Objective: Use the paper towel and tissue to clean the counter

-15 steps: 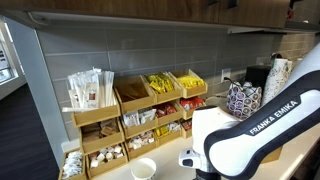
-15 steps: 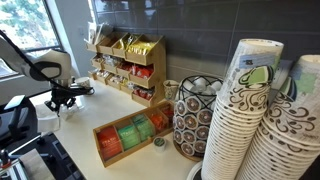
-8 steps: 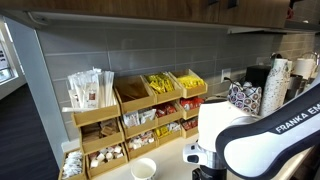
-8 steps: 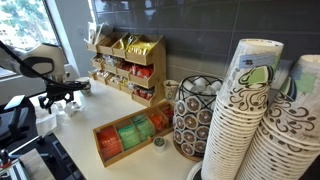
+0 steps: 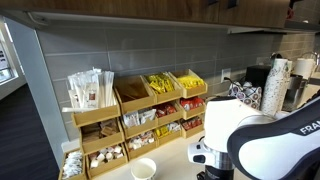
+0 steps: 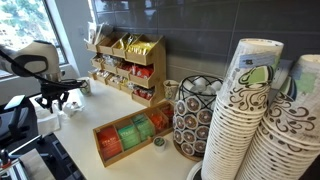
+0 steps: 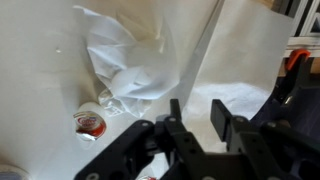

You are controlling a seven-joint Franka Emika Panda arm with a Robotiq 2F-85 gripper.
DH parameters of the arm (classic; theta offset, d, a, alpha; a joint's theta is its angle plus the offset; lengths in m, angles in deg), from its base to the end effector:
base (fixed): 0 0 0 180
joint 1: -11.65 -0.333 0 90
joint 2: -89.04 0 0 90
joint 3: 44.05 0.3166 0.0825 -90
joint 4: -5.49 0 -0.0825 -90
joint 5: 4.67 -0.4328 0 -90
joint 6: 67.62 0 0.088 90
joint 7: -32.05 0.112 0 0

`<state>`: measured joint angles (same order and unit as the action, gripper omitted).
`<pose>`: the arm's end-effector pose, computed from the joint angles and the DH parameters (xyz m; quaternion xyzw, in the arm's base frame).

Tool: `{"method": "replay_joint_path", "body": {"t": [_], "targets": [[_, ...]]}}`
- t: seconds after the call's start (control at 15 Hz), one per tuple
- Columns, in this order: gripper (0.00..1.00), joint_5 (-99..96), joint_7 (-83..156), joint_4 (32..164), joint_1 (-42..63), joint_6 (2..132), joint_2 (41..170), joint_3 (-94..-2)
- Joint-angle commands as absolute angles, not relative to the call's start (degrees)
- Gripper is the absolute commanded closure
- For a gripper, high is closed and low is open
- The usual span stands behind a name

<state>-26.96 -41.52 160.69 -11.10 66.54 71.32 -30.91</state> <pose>0.3389 0.2439 0.2770 -0.6868 -0.7194 -0.0070 0.1036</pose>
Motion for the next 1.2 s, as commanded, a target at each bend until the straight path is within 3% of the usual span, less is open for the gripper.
{"method": "replay_joint_path", "body": {"t": [0.0,0.27,1.13], "targets": [[0.92,-28.4,-44.3,162.5,-13.8,63.7,69.3,-32.6],[1.00,-30.5,-49.6,161.7,-15.4,61.7,73.0,-33.1],[0.96,-40.8,-63.2,156.6,-13.9,71.9,85.7,-30.4]]}}
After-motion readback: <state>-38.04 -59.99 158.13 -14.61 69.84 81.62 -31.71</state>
